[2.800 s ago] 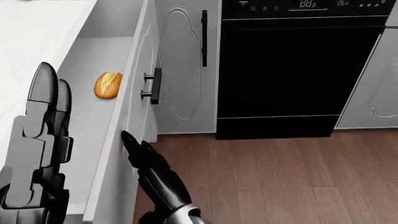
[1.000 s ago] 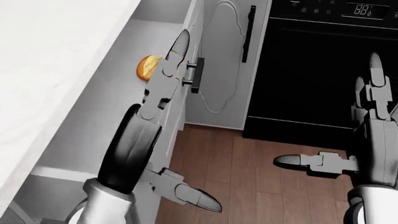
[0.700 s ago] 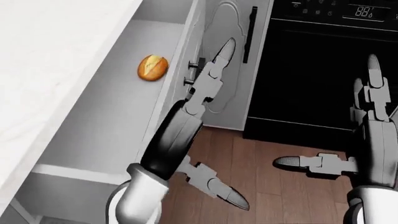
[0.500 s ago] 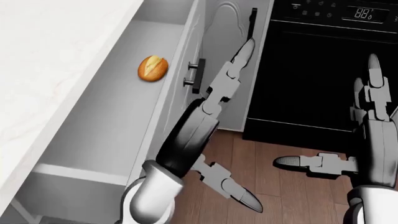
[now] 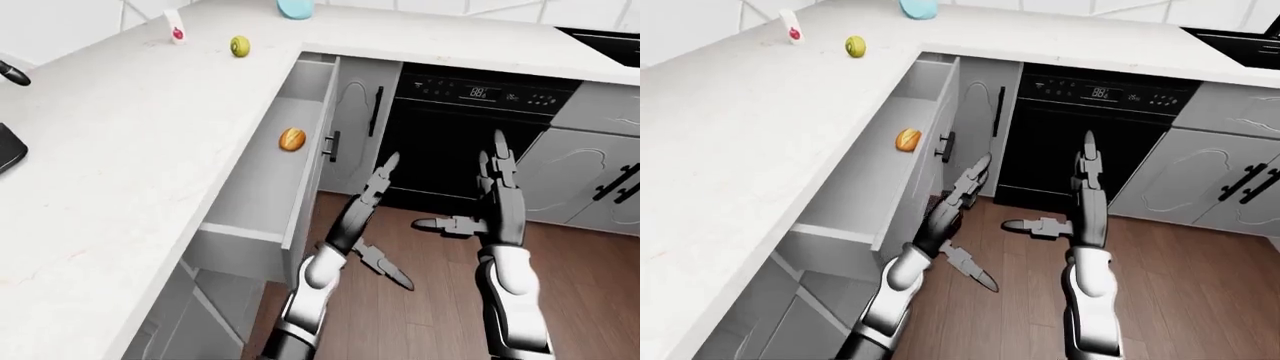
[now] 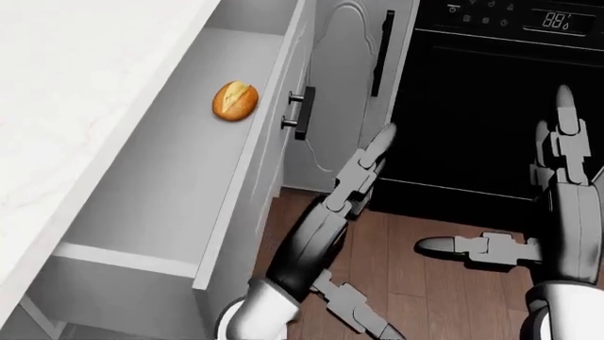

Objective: Close the right drawer.

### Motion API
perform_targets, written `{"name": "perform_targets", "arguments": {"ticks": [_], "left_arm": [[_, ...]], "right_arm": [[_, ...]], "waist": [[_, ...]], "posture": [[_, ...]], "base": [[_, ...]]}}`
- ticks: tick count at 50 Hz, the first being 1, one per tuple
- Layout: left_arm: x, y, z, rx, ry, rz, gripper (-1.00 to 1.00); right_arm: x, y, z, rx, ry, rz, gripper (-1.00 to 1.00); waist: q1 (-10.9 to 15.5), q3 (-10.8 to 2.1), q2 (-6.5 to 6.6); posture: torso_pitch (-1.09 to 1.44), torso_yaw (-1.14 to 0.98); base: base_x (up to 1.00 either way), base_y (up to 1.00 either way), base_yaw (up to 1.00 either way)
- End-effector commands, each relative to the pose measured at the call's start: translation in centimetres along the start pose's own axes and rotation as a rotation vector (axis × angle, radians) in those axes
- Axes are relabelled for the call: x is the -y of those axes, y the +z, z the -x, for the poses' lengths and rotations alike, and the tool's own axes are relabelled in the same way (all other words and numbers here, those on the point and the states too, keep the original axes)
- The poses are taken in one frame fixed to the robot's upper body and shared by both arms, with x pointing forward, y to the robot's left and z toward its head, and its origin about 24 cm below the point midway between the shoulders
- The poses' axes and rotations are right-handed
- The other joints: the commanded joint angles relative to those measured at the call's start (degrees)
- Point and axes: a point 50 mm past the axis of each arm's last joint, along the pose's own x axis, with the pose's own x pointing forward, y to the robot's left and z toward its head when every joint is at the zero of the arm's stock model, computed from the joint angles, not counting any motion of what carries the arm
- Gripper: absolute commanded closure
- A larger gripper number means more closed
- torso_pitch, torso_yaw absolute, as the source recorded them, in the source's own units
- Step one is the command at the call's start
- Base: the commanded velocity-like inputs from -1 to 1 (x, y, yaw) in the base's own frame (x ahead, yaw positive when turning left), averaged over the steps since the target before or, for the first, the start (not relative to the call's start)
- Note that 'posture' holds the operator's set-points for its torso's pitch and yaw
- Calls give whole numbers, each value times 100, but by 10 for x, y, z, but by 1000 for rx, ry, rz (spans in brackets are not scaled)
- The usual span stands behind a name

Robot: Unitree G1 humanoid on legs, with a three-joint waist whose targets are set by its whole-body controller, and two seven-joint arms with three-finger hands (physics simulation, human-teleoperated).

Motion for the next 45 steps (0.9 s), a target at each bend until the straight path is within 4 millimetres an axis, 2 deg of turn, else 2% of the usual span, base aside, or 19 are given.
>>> {"name": "perform_targets", "arguments": {"ticks": [1,8,20,27,32,45], "left_arm": [[2,18,-6,96,-4,-19,-100],[5,10,2,63,-12,1,-100],[2,-18,19,-48,123,131,-100],[2,-29,22,-103,195,196,-100],[-10,-39,21,-156,302,241,-100],[-15,-54,22,-248,416,265,-100]], "right_arm": [[2,17,-5,92,-8,2,-100],[1,17,-5,92,-7,3,-100],[0,15,-6,87,-5,4,-100],[0,15,-6,85,-5,4,-100],[-2,15,-6,86,-1,1,-100],[-1,15,-6,87,-2,2,-100]], "waist": [[-1,-122,-35],[-7,-115,-29],[-14,-123,-18],[-15,-125,-12],[-18,-137,-11],[-37,-152,3]], "posture": [[0,0],[0,0],[0,0],[0,0],[0,0],[0,0]], "base": [[0,0,0],[0,0,0],[0,0,0],[0,0,0],[0,0,0],[0,0,0]]}}
